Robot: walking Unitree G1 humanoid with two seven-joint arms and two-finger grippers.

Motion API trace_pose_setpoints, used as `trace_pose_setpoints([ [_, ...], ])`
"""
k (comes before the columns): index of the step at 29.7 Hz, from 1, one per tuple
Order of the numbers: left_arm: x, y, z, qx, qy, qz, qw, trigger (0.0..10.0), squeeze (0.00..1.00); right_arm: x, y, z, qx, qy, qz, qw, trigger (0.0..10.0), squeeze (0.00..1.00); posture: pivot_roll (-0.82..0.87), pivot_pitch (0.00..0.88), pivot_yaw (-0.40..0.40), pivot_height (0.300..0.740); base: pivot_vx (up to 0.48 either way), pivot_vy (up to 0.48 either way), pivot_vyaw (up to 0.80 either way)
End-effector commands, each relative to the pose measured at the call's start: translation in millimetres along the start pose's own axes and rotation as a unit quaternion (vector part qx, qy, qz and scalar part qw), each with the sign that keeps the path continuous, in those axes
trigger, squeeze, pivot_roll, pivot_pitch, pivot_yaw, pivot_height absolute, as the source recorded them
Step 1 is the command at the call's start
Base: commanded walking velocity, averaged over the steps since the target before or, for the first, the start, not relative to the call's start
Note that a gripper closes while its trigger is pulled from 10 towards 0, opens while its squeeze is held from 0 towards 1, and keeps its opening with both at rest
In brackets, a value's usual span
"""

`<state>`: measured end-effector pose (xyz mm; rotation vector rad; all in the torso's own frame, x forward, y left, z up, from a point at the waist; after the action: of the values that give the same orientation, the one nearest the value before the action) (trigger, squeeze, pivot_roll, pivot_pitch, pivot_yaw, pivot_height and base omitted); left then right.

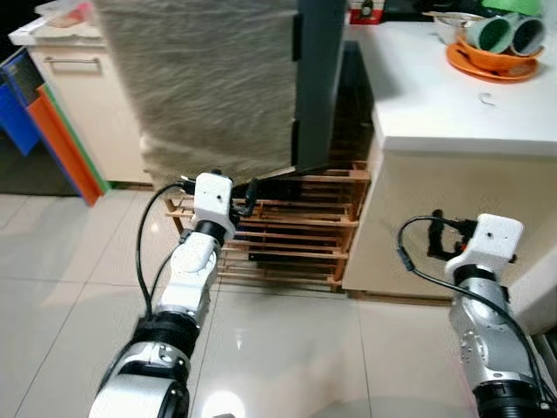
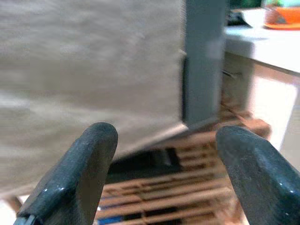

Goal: Restocking fridge

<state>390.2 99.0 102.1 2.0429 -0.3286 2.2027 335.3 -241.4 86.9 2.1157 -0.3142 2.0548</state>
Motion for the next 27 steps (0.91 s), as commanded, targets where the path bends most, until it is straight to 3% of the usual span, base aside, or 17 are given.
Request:
trace_pose_setpoints([
  [1,-5.7,-4.5,-1.0,0.013,-0.018,0.000,1.000,10.0,0.00,0.0,3.2,0.4,-0.005,0.006,-0.004,1.000,10.0,0.00,0.02,0.000,0.043,0.740,0.000,0.480,0.00],
  [9,-14.4,-6.9,-2.0,0.021,-0.045,-0.009,0.999,10.0,0.00,-4.0,-4.2,0.1,0.007,0.007,-0.008,1.000,10.0,0.00,0.02,0.000,0.042,0.740,0.000,0.477,0.00],
  [11,-16.5,-7.3,-1.8,0.023,-0.051,0.008,0.998,10.0,0.00,-5.1,-7.3,0.0,0.011,0.006,-0.008,1.000,10.0,0.00,0.02,0.000,0.042,0.740,0.000,0.000,0.00],
  [17,-9.6,-9.5,-0.9,0.022,-0.036,-0.001,0.999,10.0,0.00,-4.9,-13.1,0.2,0.022,0.010,-0.013,1.000,10.0,0.00,0.02,0.000,0.043,0.740,0.000,0.000,0.00],
  [27,-4.8,-11.3,0.3,0.030,-0.024,0.006,0.999,10.0,0.00,-3.7,-19.5,0.7,0.037,0.017,-0.020,0.999,10.0,0.00,0.02,0.000,0.038,0.740,0.457,0.000,0.00],
])
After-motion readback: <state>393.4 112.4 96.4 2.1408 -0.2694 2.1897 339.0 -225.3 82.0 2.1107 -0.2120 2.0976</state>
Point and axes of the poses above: a point about 5 cm out from each wrist's last joint towards the gripper, its own z axis pointing out of the wrist towards the gripper, its own x axis along the axis of the wrist's last joint, y = z × x, the point moved 5 cm from there along z, pointing out of the wrist towards the gripper, and after that the axes turned 1 degree about z, right-handed, at the moved point
